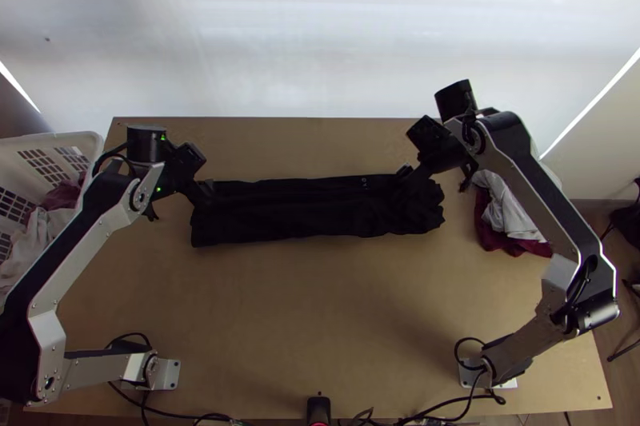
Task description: Fold the t-shirt
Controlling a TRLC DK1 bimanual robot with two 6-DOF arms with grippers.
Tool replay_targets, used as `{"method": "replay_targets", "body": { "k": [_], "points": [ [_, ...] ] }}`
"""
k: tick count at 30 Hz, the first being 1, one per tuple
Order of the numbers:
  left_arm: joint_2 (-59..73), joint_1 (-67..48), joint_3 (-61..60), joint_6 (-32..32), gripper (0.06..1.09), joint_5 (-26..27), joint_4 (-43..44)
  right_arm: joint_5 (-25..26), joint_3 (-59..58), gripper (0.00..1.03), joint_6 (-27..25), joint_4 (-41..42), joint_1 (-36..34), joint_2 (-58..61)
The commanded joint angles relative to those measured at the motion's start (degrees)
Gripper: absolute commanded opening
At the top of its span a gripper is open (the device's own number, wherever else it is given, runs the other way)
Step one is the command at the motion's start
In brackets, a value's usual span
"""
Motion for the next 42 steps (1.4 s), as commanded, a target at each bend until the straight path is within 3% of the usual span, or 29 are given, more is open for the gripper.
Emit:
{"method": "replay_targets", "body": {
  "k": [1, 4, 8, 10, 12, 14, 17, 20, 26, 34, 42],
  "points": [
    [-3.96, -5.58, -4.75, -3.52, 1.03, 0.35, -1.56, -0.11, -5.99, 0.96, 1.36, -0.65, 8.25, -6.19],
    [-3.7, -6.72, -4.31, -6.5, 1.03, 0.35, -2.61, -0.11, -7.66, 0.95, 2.15, -0.56, 9.48, -6.72],
    [-1.15, -6.81, -2.11, -9.23, 1.01, 0.35, -2.61, -0.63, -7.84, 0.85, 4.35, 1.11, 11.32, -5.58],
    [0.17, -6.81, -0.35, -10.46, 0.94, 0.35, -2.88, -1.51, -8.02, 0.7, 4.35, 2.43, 13.43, -5.49],
    [0.96, -6.98, 0.97, -11.16, 0.73, 0.35, -3.58, -2.3, -8.28, 0.54, 4.35, 4.36, 15.1, -5.49],
    [1.05, -7.25, 1.14, -11.69, 0.6, 0.87, -3.49, -2.74, -8.37, 0.39, 4.35, 6.3, 16.07, -5.49],
    [1.75, -6.9, 1.05, -12.57, 0.36, 1.31, -3.49, -2.74, -10.12, 0.02, 4.44, 11.13, 16.42, -4.35],
    [2.98, -5.05, 0.7, -14.41, 0.1, 3.6, -3.14, -4.59, -11.44, 0.03, 5.49, 12.54, 16.77, -1.97],
    [6.85, -1.18, -2.2, -16.35, 0.1, 6.15, -0.15, -9.86, -14.96, 0.03, 5.58, 17.81, 16.95, 3.47],
    [11.33, -0.74, -5.8, -19.42, 0.1, 6.41, 3.19, -12.41, -18.3, 0.03, 5.67, 24.84, 12.73, 9.19],
    [15.29, -0.57, -8.61, -20.92, 0.1, 6.41, 7.85, -14.43, -20.94, 0.03, 1.1, 27.39, 5.26, 12.79]
  ]
}}
